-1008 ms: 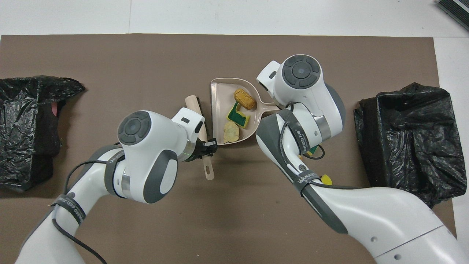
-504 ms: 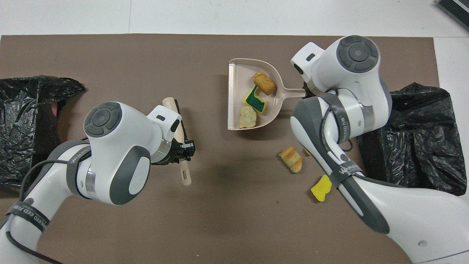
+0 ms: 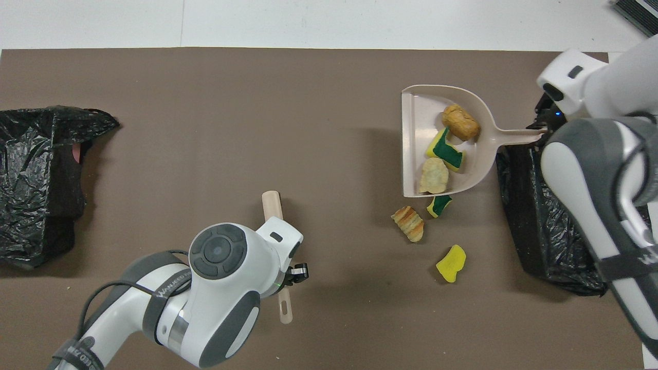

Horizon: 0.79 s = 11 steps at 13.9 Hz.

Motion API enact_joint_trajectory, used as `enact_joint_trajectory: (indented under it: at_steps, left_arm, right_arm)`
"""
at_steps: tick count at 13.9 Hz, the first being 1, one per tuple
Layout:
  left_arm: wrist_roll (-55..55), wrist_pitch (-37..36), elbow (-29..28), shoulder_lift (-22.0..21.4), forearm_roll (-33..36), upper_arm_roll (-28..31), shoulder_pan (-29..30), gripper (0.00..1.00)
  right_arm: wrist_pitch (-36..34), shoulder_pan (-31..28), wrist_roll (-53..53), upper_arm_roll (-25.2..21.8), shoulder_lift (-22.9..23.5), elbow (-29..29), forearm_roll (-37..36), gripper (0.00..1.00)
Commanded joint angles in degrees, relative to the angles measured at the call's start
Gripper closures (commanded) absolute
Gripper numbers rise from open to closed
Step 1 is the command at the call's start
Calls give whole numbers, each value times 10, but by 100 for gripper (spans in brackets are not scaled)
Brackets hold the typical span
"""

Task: Sweep and dump trash in bin

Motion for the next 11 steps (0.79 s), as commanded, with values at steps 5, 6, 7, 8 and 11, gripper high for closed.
enact_joint_trajectory:
  at_steps: [5, 6, 7, 8, 11]
  left_arm:
    - [-112, 106, -130, -51, 13, 4, -121, 100]
    - [-112, 105, -130, -51, 13, 3, -121, 100]
    - [-105, 103, -124, -47, 13, 4, -118, 64]
    - [-104, 100, -114, -41, 20, 5, -112, 1]
    - [-97, 92, -78, -33, 46, 5, -61, 0]
  right_arm:
    - [16, -187, -234, 6, -89, -88, 14, 100]
    - [23, -212, -266, 5, -93, -88, 5, 100]
    - [34, -228, -295, 3, -93, -89, -1, 100]
    - [49, -237, -316, 3, -93, -92, -21, 100]
    - [85, -236, -302, 3, -93, -101, -123, 100]
